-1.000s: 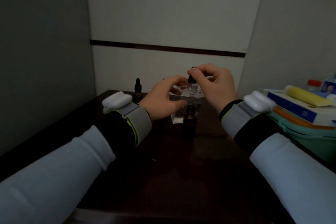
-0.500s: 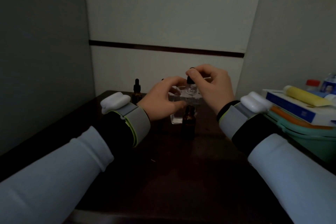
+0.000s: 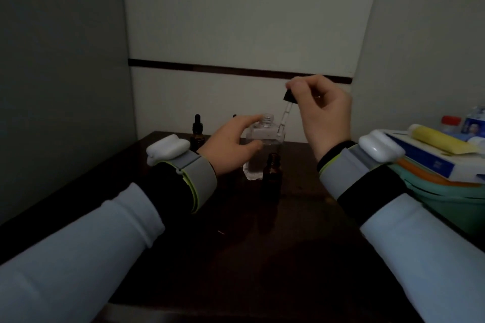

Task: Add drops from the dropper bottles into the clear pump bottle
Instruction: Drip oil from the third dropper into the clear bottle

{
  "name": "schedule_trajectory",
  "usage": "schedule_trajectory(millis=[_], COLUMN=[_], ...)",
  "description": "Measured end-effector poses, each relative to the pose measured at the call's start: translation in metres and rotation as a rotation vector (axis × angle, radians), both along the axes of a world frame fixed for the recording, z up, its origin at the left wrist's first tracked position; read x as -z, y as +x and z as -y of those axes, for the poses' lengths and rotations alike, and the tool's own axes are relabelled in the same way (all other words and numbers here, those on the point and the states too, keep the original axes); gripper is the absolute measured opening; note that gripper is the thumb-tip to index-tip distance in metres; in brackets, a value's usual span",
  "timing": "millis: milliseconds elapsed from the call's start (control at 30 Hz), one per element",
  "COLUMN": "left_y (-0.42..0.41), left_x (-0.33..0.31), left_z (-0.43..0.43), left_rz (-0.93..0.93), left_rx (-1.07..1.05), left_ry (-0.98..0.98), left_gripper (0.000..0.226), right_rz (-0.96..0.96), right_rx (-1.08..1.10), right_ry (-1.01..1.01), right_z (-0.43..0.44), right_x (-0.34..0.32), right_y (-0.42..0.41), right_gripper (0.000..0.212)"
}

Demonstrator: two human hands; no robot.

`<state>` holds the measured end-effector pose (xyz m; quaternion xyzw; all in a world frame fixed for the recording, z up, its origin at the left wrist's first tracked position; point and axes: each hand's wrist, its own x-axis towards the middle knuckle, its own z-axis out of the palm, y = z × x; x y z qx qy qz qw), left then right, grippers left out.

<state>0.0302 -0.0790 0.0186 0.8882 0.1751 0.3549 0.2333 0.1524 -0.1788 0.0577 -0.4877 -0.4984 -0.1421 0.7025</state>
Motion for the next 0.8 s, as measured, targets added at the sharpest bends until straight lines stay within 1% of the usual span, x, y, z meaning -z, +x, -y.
schedule_trajectory(millis=[67, 100, 133, 167, 200, 267, 333, 400, 467, 500, 533, 567, 600, 667, 733, 800], left_y=[-0.003, -0.005, -0.008, -0.010, -0.013, -0.016, -0.016, -0.015, -0.014, -0.013, -0.012, -0.010, -0.010, -0.009, -0.010, -0.012], left_x=[-0.004, -0.009, -0.013, -0.018, -0.021, -0.022, -0.021, -0.020, -0.020, -0.018, -0.016, -0.014, -0.013, -0.013, -0.015, -0.018], left_z=[0.004, 0.008, 0.011, 0.015, 0.019, 0.025, 0.028, 0.028, 0.029, 0.028, 0.028, 0.029, 0.029, 0.029, 0.029, 0.029], left_rz=[0.110, 0.181, 0.234, 0.252, 0.232, 0.117, -0.027, -0.188, -0.357, -0.438, -0.496, -0.517, -0.508, -0.427, -0.290, -0.161], left_rx=[-0.054, -0.054, -0.023, 0.036, 0.094, 0.159, 0.179, 0.191, 0.201, 0.191, 0.187, 0.190, 0.201, 0.229, 0.262, 0.315], left_ry=[0.120, 0.140, 0.115, 0.049, -0.031, -0.138, -0.164, -0.199, -0.266, -0.264, -0.238, -0.217, -0.214, -0.274, -0.388, -0.482], left_gripper=[0.044, 0.036, 0.026, 0.016, 0.010, 0.010, 0.019, 0.038, 0.061, 0.065, 0.059, 0.047, 0.037, 0.025, 0.018, 0.017], right_rz=[0.009, 0.011, 0.010, 0.006, 0.001, -0.023, -0.064, -0.101, -0.118, -0.118, -0.115, -0.111, -0.107, -0.107, -0.142, -0.211], right_rx=[-0.003, -0.001, 0.002, 0.007, 0.012, 0.018, 0.012, -0.004, -0.017, -0.022, -0.027, -0.031, -0.037, -0.051, -0.085, -0.138], right_ry=[-0.026, -0.032, -0.031, -0.022, -0.008, 0.026, 0.054, 0.068, 0.068, 0.062, 0.054, 0.047, 0.041, 0.041, 0.060, 0.087], right_z=[0.000, 0.000, 0.000, 0.000, 0.000, 0.001, 0.002, 0.004, 0.004, 0.004, 0.004, 0.005, 0.005, 0.005, 0.006, 0.006], right_x=[0.001, 0.001, 0.001, 0.001, 0.001, -0.001, -0.003, -0.005, -0.006, -0.007, -0.006, -0.007, -0.006, -0.007, -0.009, -0.011], right_y=[0.001, 0.001, 0.002, 0.002, 0.003, 0.004, 0.005, 0.006, 0.006, 0.005, 0.004, 0.003, 0.002, 0.001, 0.001, 0.003], right_gripper=[0.014, 0.014, 0.014, 0.014, 0.014, 0.014, 0.014, 0.013, 0.014, 0.014, 0.014, 0.014, 0.014, 0.016, 0.018, 0.021])
